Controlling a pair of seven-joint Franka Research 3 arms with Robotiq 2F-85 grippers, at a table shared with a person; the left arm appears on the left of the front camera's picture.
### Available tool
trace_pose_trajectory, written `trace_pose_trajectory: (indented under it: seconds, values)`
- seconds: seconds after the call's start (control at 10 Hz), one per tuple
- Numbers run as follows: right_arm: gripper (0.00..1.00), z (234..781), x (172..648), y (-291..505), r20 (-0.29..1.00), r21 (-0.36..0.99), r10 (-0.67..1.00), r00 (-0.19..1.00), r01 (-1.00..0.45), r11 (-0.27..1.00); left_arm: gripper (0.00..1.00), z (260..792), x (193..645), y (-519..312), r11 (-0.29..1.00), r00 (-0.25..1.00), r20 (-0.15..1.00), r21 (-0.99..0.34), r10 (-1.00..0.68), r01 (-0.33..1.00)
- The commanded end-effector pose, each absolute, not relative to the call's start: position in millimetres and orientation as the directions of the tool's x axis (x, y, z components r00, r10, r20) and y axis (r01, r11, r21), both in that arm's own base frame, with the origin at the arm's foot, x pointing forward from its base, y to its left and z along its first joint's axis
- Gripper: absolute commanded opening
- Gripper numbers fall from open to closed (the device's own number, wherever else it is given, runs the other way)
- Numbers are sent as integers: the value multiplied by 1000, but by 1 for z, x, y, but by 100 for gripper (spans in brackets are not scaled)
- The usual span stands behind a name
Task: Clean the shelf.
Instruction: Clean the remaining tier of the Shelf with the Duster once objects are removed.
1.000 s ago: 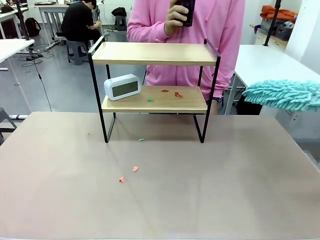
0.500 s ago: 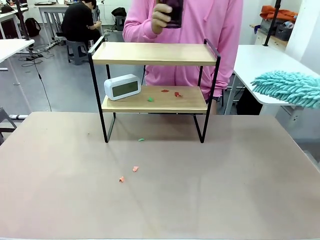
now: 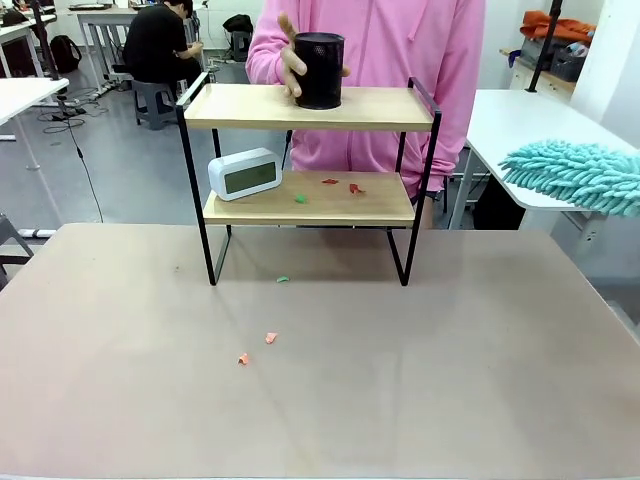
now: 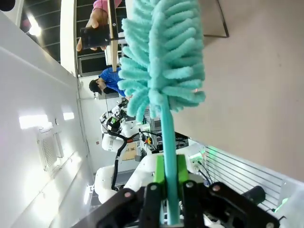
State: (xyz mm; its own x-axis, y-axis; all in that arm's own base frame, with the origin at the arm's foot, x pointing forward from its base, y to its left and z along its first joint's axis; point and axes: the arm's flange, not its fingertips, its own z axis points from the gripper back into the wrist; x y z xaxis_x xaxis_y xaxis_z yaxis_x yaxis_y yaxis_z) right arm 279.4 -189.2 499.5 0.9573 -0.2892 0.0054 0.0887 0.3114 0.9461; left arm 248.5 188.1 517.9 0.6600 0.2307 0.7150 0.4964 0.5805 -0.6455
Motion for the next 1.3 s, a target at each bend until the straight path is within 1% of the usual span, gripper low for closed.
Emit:
trace_pose_trajectory:
  seconds: [0.0, 1.1, 1.2]
  values:
    - [12, 500, 279, -187, 24, 950, -278, 960, 64, 305, 100, 519, 249, 187, 576, 641, 732, -634, 231, 516]
    - [12, 500, 279, -187, 24, 950, -278, 960, 64, 305, 100, 519, 249, 187, 576, 641, 732, -634, 231, 516]
    - [12, 499, 280, -189, 5, 946, -288, 958, 88, 311, 100, 519, 249, 187, 576, 641, 732, -634, 231, 516]
